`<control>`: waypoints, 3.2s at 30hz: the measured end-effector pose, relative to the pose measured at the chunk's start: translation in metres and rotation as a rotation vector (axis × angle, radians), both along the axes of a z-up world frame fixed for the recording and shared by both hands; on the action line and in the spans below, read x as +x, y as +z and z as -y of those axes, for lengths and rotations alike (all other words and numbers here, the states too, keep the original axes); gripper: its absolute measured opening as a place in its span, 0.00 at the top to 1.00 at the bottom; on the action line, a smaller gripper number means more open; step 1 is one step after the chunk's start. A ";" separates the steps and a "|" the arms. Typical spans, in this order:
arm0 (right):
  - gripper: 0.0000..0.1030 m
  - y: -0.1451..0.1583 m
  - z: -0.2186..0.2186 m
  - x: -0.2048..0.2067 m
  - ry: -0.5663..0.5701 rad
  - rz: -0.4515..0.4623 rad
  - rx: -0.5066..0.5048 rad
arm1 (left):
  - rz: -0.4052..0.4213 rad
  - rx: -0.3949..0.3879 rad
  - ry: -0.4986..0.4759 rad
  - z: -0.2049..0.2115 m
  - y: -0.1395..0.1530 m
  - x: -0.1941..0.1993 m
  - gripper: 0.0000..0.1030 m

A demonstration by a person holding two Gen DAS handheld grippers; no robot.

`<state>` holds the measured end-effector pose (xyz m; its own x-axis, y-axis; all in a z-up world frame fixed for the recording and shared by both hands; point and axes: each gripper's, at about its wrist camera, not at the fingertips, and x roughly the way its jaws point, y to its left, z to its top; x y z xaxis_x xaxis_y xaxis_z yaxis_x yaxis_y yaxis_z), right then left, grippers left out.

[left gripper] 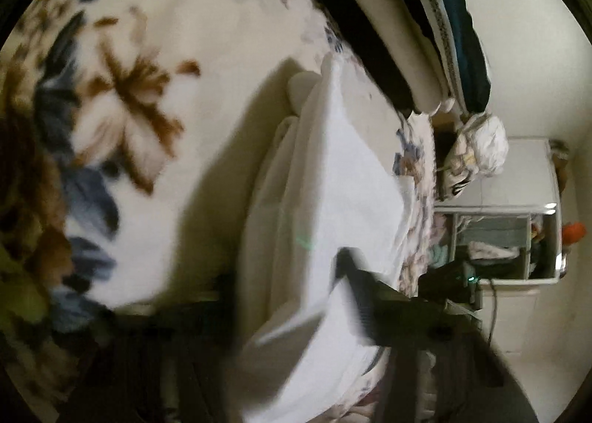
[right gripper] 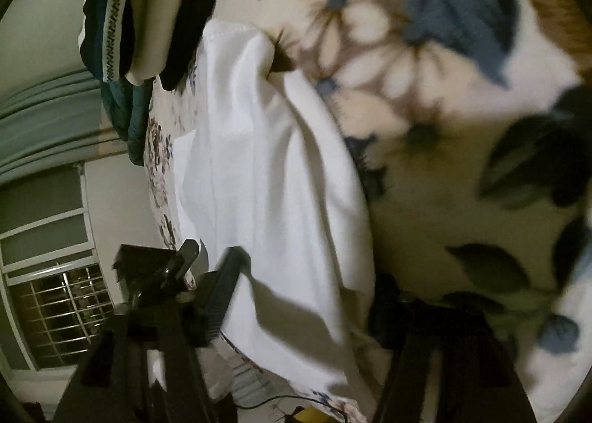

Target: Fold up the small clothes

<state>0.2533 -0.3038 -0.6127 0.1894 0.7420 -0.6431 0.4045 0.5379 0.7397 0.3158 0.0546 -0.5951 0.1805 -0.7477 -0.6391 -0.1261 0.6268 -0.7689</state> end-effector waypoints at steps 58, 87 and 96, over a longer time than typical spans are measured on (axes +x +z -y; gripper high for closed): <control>0.24 0.288 0.000 0.337 0.185 0.377 -0.841 | 0.483 0.692 0.054 0.100 0.219 0.280 0.22; 0.00 0.551 -0.054 0.057 -0.060 0.573 -1.269 | 0.657 0.832 0.092 0.103 0.437 0.064 0.00; 0.00 0.646 -0.083 -0.060 -0.083 0.674 -1.279 | 0.704 0.817 0.135 0.081 0.507 -0.029 0.00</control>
